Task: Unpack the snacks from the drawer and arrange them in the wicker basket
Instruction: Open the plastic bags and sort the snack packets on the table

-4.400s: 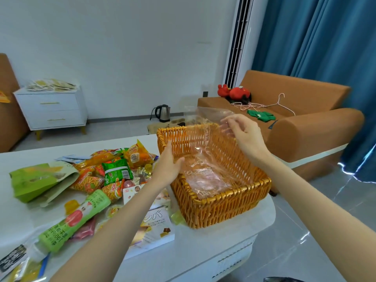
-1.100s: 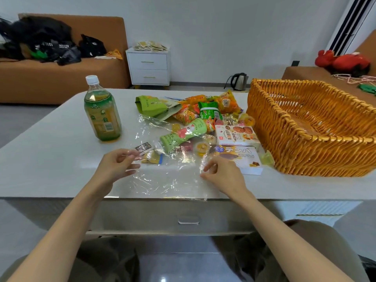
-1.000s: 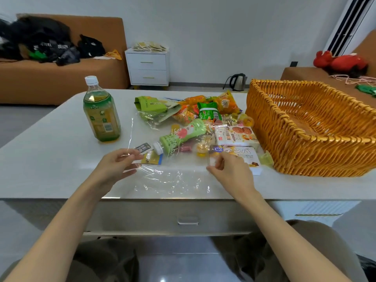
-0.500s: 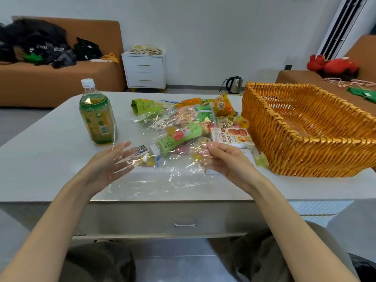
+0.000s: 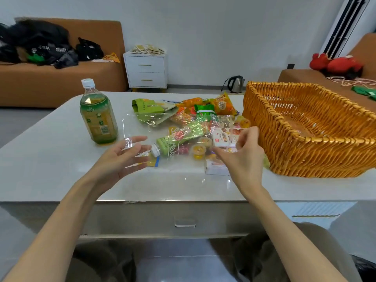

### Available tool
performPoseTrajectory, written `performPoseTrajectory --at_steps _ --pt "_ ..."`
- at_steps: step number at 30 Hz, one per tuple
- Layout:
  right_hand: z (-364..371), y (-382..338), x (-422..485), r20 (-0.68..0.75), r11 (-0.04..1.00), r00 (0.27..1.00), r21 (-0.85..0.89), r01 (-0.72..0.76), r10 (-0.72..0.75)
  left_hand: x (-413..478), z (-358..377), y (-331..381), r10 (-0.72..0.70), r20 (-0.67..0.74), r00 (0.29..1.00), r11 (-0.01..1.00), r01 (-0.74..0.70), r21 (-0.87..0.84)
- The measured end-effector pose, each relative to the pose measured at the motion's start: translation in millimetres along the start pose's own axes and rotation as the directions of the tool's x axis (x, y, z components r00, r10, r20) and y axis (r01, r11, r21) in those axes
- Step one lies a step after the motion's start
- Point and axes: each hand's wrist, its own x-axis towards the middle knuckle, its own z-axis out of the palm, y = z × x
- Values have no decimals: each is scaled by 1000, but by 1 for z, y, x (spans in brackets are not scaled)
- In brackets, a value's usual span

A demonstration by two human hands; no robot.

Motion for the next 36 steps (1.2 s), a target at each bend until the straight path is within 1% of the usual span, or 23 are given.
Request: performPoseTrajectory --at_steps 1,3,4,5,7,8,10,12,13,15,17,21,23,25,26,27,28,31,32,33,34,35,36 --pt "0 1 1 100 997 995 79 -22 14 0 2 1 2 -1 1000 1000 -2 6" --pt "-1 -2 3 354 926 928 300 -229 115 0 5 2 1 -1 1000 1000 -1 20" --pt "-2 -4 5 495 842 853 380 -383 165 0 6 3 -1 3 1000 1000 1 26" --pt "-4 -5 6 633 731 753 427 -532 179 0 7 4 -2 17 1000 999 2 32" --pt "-6 -8 6 834 518 544 428 -741 89 -2 11 4 -2 73 997 999 -1 39" --pt "-6 -9 5 882 480 471 404 -779 23 -2 12 4 -7 107 994 999 3 35" --pt "-1 -13 -1 915 548 400 365 -753 -60 -3 16 3 -41 192 981 999 37 25" --pt "5 -13 -7 902 654 428 360 -666 -60 -2 19 1 -93 298 950 995 83 47" --pt "8 -14 -10 886 676 461 363 -642 -38 -2 21 0 -115 343 932 993 102 58" --pt "11 -14 -10 871 674 491 354 -648 14 -1 23 -2 -136 369 919 990 117 74" --pt "13 -15 -11 887 673 461 328 -663 22 0 26 -4 -121 319 940 991 94 97" --pt "13 -8 -12 948 769 305 261 -584 -91 2 32 -3 -27 222 975 995 4 101" --pt "6 -10 -12 956 795 275 244 -556 -101 1 34 -1 -1 207 978 998 -13 67" --pt "11 -12 -15 949 821 309 224 -526 -61 -1 37 1 4 207 978 999 -11 33" --pt "19 -12 -17 929 795 370 243 -555 -25 -2 39 1 3 223 975 1000 -9 29" --pt "28 -7 -20 909 766 415 239 -597 39 -3 41 1 0 251 968 999 -8 33" --pt "34 -7 -24 892 764 448 252 -594 53 -3 44 1 -5 279 960 999 -8 44" --pt "38 13 -35 876 802 471 206 -561 105 -5 51 1 -22 303 953 997 -2 78" --pt "45 27 -36 864 758 473 190 -624 173 -4 52 1 -26 289 957 997 3 81" --pt "51 33 -37 869 744 446 150 -651 215 -4 53 0 -28 277 961 996 3 88" --pt "52 31 -39 884 776 393 58 -629 253 -3 52 -1 -26 268 963 995 -1 101" --pt "53 28 -38 907 831 373 47 -554 197 -2 51 -3 -24 263 965 993 -7 115" --pt "63 35 -35 868 822 464 127 -555 179 0 49 -5 -20 258 966 992 -14 126"
